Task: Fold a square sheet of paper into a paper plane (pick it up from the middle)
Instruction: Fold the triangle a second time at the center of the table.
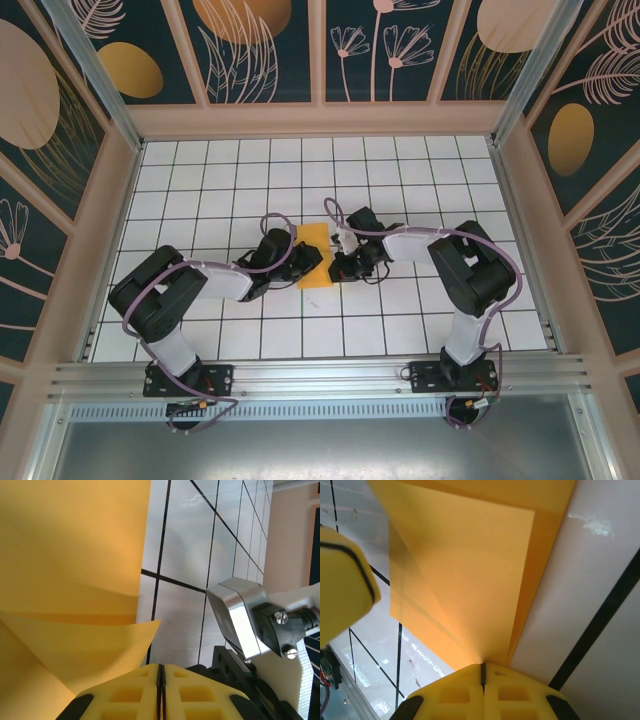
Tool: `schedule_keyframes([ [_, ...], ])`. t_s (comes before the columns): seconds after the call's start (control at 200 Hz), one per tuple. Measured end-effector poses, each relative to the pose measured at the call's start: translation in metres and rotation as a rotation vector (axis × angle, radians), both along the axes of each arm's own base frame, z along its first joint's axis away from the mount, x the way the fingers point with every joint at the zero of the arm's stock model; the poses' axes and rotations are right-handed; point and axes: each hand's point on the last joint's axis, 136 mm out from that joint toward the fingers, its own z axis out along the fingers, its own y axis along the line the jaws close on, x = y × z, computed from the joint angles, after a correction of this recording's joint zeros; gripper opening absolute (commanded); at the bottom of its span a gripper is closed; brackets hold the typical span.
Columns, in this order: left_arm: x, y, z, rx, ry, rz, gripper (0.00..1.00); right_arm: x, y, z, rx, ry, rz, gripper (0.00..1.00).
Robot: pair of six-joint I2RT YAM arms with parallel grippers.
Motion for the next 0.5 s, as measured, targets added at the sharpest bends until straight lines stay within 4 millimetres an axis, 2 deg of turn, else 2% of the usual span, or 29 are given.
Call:
schedule_keyframes([
  [0.13, -0.004, -0.004, -0.003, -0.02, 0.027, -0.011, 0.1, 0.0, 0.0, 0.0, 0.0, 0.002, -0.001, 0.0],
  [0.345, -0.015, -0.007, -0.033, 0.012, 0.108, -0.024, 0.09, 0.0, 0.0, 0.0, 0.0, 0.003, -0.003, 0.0],
  [0.5, -0.016, -0.006, -0.038, 0.022, 0.118, -0.017, 0.09, 0.0, 0.0, 0.0, 0.0, 0.003, -0.003, 0.0],
])
